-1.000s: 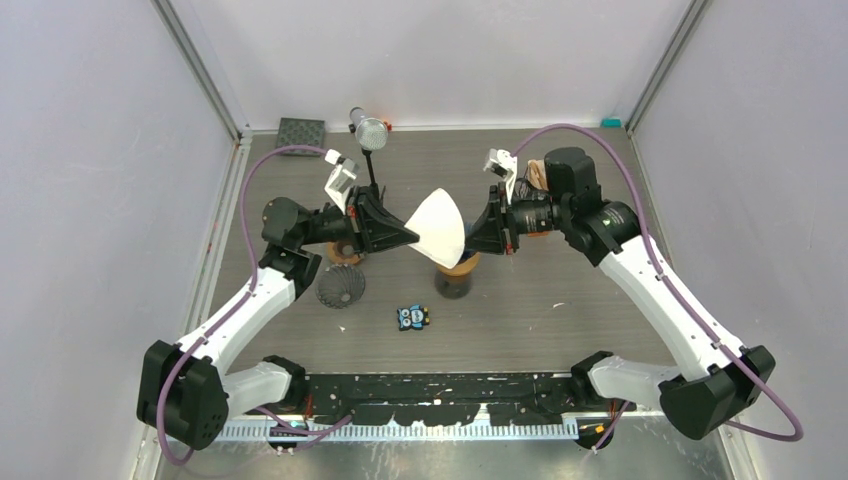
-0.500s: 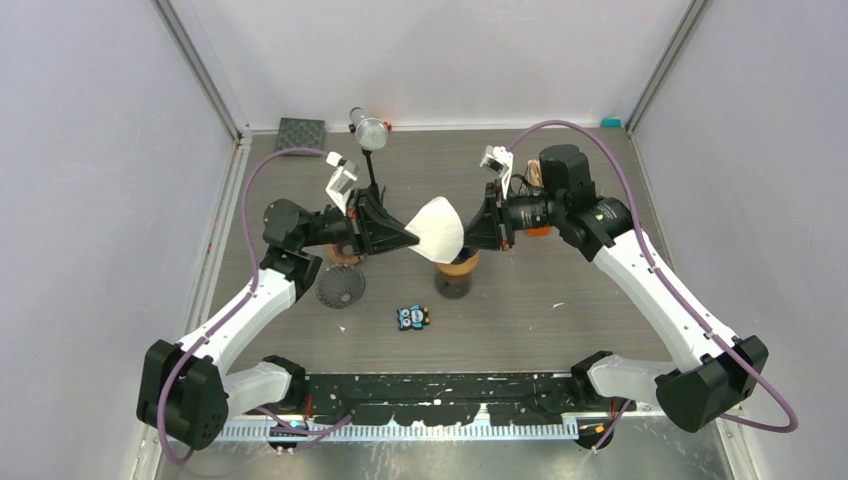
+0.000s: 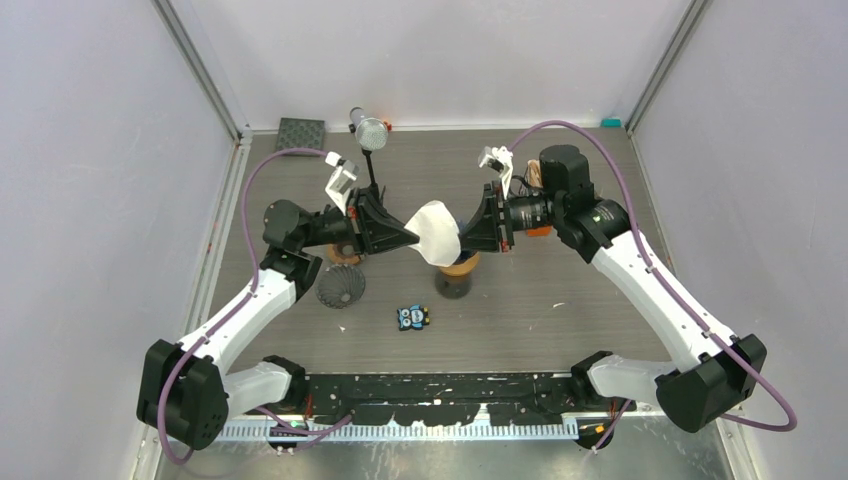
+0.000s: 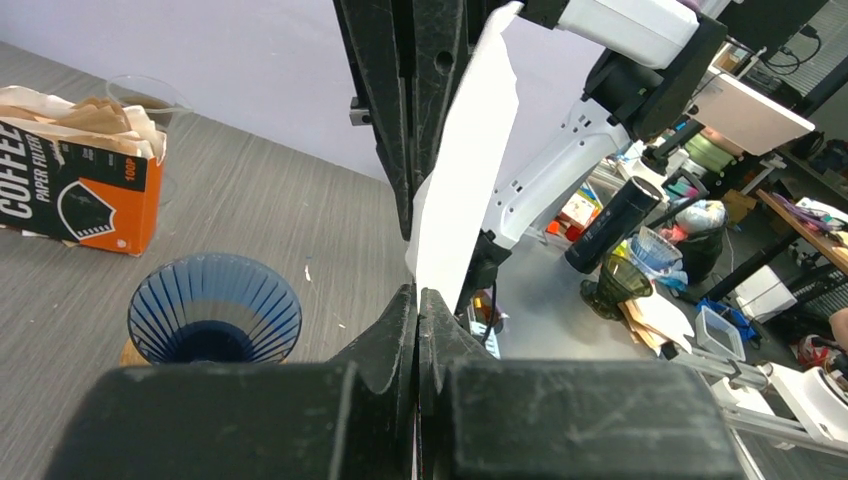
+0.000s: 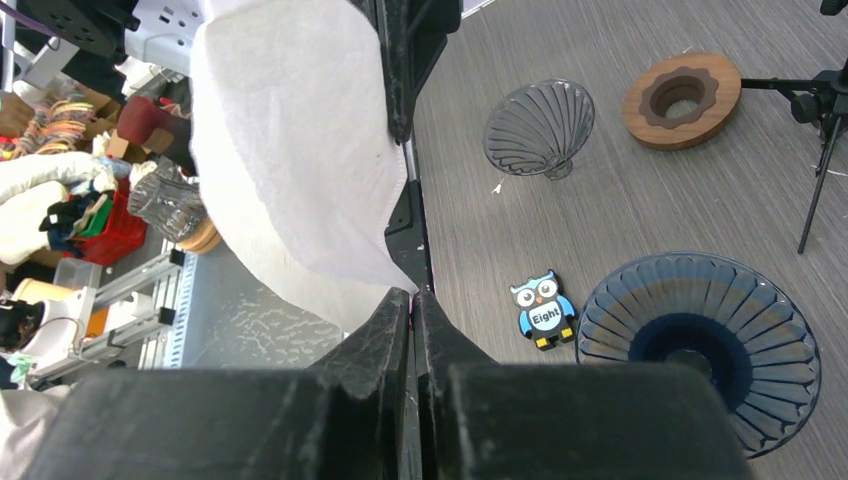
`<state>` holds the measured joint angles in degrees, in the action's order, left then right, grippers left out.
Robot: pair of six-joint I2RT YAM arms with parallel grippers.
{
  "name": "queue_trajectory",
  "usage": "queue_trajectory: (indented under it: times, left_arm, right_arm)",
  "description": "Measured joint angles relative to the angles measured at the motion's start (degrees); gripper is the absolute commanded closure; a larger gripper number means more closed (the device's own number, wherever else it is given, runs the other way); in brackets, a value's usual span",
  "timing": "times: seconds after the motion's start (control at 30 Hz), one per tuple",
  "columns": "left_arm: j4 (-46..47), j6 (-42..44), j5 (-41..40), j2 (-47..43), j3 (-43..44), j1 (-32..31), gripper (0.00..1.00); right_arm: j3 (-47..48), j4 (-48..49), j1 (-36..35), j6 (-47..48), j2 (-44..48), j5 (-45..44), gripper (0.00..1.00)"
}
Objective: Place the coffee filter in the dripper
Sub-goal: Pick up the coffee filter from the coffee filter holder.
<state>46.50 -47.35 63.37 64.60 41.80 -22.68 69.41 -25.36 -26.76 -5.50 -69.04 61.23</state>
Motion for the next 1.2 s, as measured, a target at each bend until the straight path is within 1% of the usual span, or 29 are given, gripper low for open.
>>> queue_trajectory:
  times: [0.4,0.9,1.2]
  left_arm:
    - [0.00,0.00,-2.14,0.02,0.00,0.63,1.00]
    - [0.00,0.00,-2.38,0.50,0.00,0.63,1.00]
    - [-0.02,-0.17,-2.36,0.72,0.00,0.63,1.00]
  right_arm:
    - [-1.49,-1.88,1.40,3.89,4.68,0.17,0.89]
    - [-1.49,-0.57,1.38,1.84,2.69,-0.92,0.90]
    - [-1.49,0.07,1.38,0.59,0.44,-2.19,0.79]
